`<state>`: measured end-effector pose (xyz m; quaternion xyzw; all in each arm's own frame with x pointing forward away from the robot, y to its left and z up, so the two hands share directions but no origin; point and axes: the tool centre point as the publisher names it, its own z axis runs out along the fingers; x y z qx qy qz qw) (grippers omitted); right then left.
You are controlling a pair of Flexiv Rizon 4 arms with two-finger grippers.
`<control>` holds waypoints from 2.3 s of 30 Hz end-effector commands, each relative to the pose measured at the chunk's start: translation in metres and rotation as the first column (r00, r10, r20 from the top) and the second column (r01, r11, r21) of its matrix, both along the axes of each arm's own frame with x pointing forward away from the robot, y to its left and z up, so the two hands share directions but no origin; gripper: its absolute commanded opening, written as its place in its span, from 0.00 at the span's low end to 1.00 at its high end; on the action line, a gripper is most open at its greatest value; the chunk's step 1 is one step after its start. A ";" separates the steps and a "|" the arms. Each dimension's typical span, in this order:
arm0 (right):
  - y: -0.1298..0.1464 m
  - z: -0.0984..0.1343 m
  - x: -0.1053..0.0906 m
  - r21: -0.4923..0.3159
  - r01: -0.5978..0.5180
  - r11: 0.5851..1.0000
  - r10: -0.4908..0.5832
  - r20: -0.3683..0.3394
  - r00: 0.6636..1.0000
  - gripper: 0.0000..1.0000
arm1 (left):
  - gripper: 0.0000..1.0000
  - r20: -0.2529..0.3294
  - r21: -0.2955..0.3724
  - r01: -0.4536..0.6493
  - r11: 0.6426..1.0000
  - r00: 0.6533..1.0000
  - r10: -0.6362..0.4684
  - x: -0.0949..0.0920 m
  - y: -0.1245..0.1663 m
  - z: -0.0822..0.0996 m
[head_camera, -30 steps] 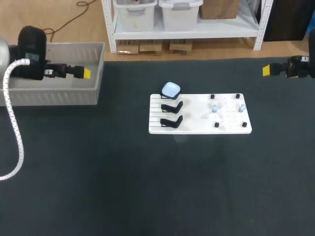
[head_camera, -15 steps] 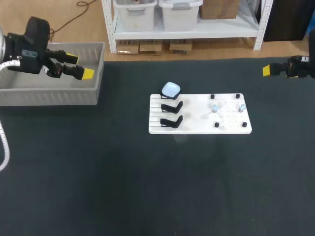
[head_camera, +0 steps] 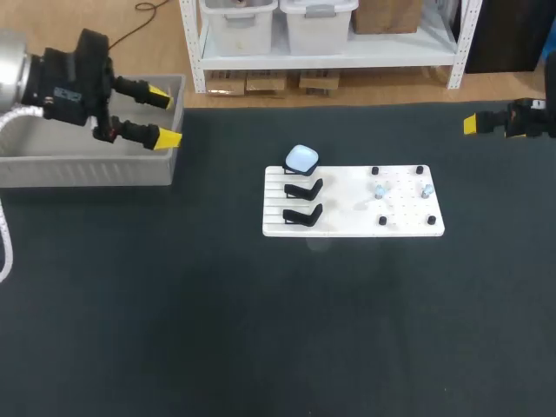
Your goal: Pick up each earbud case from the left stands, insert the matching earbuds, close the lid, and place the case in the box.
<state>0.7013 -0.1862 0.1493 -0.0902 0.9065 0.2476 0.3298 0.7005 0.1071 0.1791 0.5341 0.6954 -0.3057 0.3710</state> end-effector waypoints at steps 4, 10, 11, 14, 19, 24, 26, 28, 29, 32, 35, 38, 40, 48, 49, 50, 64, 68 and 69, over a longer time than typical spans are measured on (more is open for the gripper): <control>0.000 0.000 0.000 -0.001 0.001 1.000 -0.001 0.000 1.000 1.00 | 1.00 -0.058 0.005 0.165 0.986 0.985 -0.164 0.030 -0.022 -0.012; 0.000 0.000 0.000 -0.001 0.001 1.000 -0.001 0.000 1.000 1.00 | 1.00 -0.075 0.006 0.215 0.977 0.974 -0.214 0.045 -0.033 -0.024; 0.000 0.000 0.000 -0.001 0.001 1.000 -0.001 0.000 1.000 1.00 | 1.00 -0.077 0.006 0.219 0.976 0.973 -0.218 0.048 -0.035 -0.027; 0.000 0.000 0.000 -0.001 0.001 1.000 -0.001 0.000 1.000 1.00 | 1.00 -0.075 0.002 0.234 0.972 0.970 -0.233 0.056 -0.042 -0.034; 0.000 0.000 0.000 -0.001 0.001 1.000 -0.001 0.000 1.000 1.00 | 1.00 -0.091 -0.011 0.266 0.964 0.960 -0.266 0.064 -0.053 -0.046; 0.000 0.000 0.000 -0.001 0.001 1.000 -0.001 0.000 1.000 1.00 | 1.00 -0.085 0.009 0.305 0.952 0.949 -0.303 0.068 -0.069 -0.064; 0.000 0.000 0.000 -0.001 0.001 1.000 -0.001 0.000 1.000 1.00 | 1.00 -0.084 0.013 0.317 0.948 0.946 -0.315 0.069 -0.075 -0.070; 0.000 0.000 0.000 -0.001 0.001 1.000 -0.001 0.000 1.000 1.00 | 1.00 -0.083 0.015 0.323 0.946 0.944 -0.321 0.071 -0.081 -0.078; 0.000 0.000 0.000 -0.001 0.001 1.000 -0.001 0.000 1.000 1.00 | 1.00 -0.088 0.010 0.327 0.945 0.941 -0.325 0.073 -0.083 -0.081; 0.000 0.000 0.000 -0.001 0.001 1.000 -0.001 0.000 1.000 1.00 | 1.00 -0.089 0.009 0.335 0.942 0.939 -0.333 0.076 -0.090 -0.089; 0.000 0.000 0.000 -0.001 0.001 1.000 -0.001 0.000 1.000 1.00 | 1.00 -0.090 0.023 0.362 0.932 0.929 -0.359 0.078 -0.096 -0.095; 0.000 0.000 0.000 -0.001 0.001 1.000 -0.001 0.000 1.000 1.00 | 1.00 -0.089 0.025 0.371 0.928 0.926 -0.368 0.080 -0.099 -0.100; 0.000 0.000 0.000 -0.001 0.001 1.000 -0.001 0.000 1.000 1.00 | 1.00 -0.089 0.014 0.370 0.929 0.926 -0.368 0.081 -0.100 -0.104; 0.000 0.000 0.000 -0.001 0.001 1.000 -0.001 0.000 1.000 1.00 | 1.00 -0.107 -0.037 0.373 0.927 0.921 -0.375 0.088 -0.106 -0.118; 0.000 0.000 0.000 -0.001 0.001 1.000 -0.001 0.000 1.000 1.00 | 1.00 -0.113 -0.047 0.375 0.926 0.919 -0.378 0.088 -0.107 -0.119; 0.000 0.000 0.000 -0.001 0.001 1.000 -0.001 0.000 1.000 1.00 | 1.00 -0.114 -0.052 0.377 0.925 0.918 -0.381 0.088 -0.108 -0.120; 0.000 0.000 0.000 -0.001 0.001 1.000 -0.001 0.000 1.000 1.00 | 0.97 -0.082 -0.067 0.398 0.915 0.912 -0.403 0.081 -0.130 -0.134; 0.000 0.000 0.000 -0.001 0.001 1.000 -0.001 0.000 1.000 1.00 | 0.91 -0.081 -0.072 0.394 0.916 0.913 -0.399 0.082 -0.137 -0.137; 0.000 0.000 0.000 -0.001 0.001 1.000 -0.001 0.000 1.000 1.00 | 0.87 -0.077 -0.072 0.392 0.917 0.914 -0.397 0.082 -0.139 -0.138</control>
